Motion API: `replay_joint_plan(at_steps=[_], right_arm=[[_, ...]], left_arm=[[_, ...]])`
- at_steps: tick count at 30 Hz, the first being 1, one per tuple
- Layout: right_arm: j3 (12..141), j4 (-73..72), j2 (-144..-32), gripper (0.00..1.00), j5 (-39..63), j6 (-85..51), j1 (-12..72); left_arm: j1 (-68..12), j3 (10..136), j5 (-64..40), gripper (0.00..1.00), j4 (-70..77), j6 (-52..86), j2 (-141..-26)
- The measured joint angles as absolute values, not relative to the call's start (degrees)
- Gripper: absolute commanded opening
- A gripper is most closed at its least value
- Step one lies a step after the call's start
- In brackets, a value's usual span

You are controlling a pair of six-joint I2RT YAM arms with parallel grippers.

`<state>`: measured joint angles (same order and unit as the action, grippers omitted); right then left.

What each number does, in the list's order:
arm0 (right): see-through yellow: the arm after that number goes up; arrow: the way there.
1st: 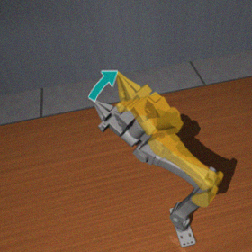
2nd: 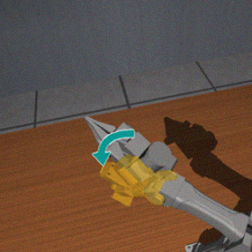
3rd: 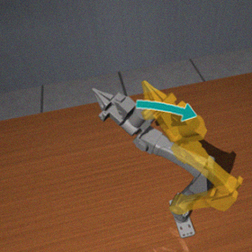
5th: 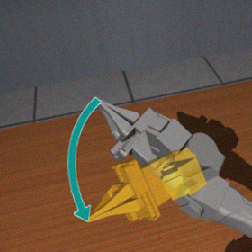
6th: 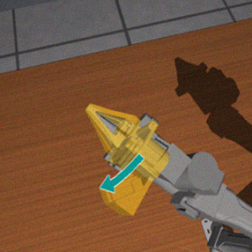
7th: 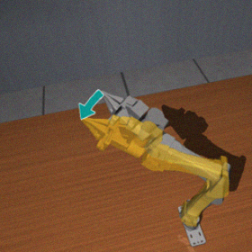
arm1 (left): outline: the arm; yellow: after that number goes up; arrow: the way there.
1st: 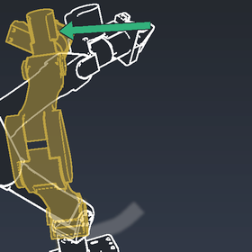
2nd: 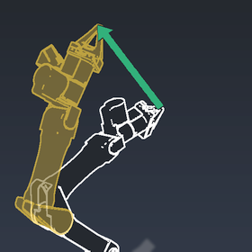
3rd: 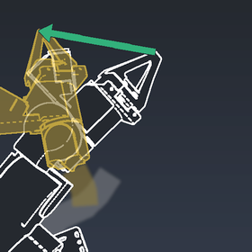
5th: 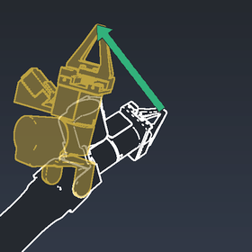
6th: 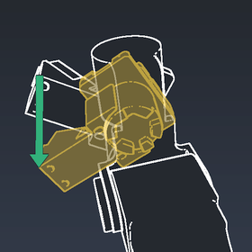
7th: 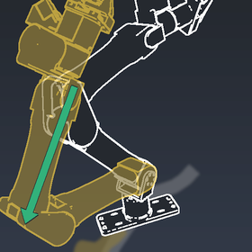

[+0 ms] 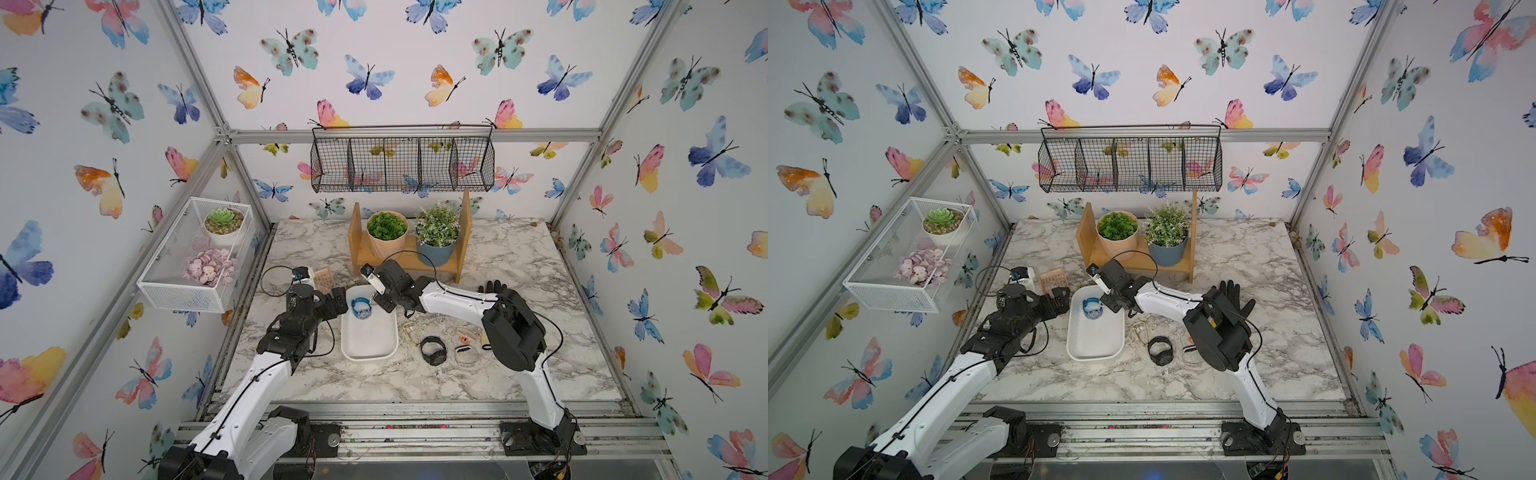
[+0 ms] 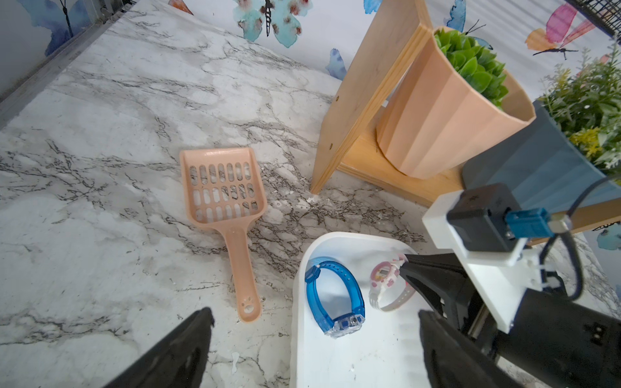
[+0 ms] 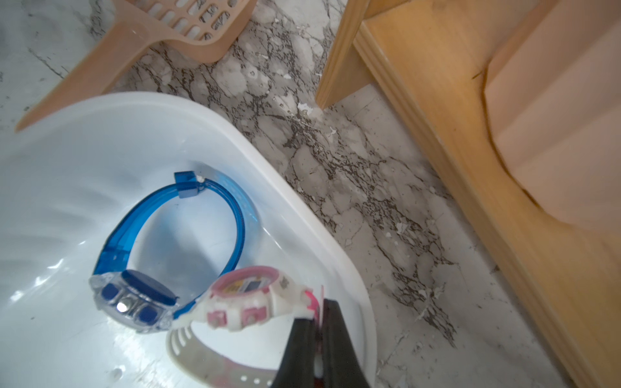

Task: Put the watch into the storage box
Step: Place the watch in the storage box.

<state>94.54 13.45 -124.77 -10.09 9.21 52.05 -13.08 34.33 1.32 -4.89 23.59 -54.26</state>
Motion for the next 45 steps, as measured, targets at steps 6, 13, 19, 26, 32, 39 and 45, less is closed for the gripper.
replay_joint_plan(at_steps=[6,13,19,26,32,39,45], right_arm=[[94.9,14.4,-125.6,0.12,-10.7,10.4,52.1],[95.4,14.5,-126.3,0.25,-10.9,10.9,52.2],[95.4,14.3,-126.3,0.31,-11.1,11.0,52.2],[93.0,12.9,-123.7,0.32,-11.2,10.2,52.2],[86.0,10.7,-113.4,0.36,-11.2,7.8,52.2],[75.9,7.9,-101.2,0.4,-11.1,3.8,50.5],[66.8,8.4,-95.3,0.42,-11.1,0.6,45.5]], left_arm=[[-13.1,34.1,0.8,0.99,-4.9,23.6,-54.3],[-13.1,34.1,0.1,0.98,-4.8,23.6,-54.3],[-13.1,34.1,-0.2,0.99,-4.8,23.6,-54.3],[-13.1,34.1,-0.8,0.99,-4.8,23.4,-54.3],[-14.7,34.1,-1.6,0.99,-4.5,22.2,-54.4],[-20.5,34.2,-3.6,0.98,-3.0,19.6,-56.6],[-25.9,35.1,-5.4,0.98,-1.3,16.6,-58.5]])
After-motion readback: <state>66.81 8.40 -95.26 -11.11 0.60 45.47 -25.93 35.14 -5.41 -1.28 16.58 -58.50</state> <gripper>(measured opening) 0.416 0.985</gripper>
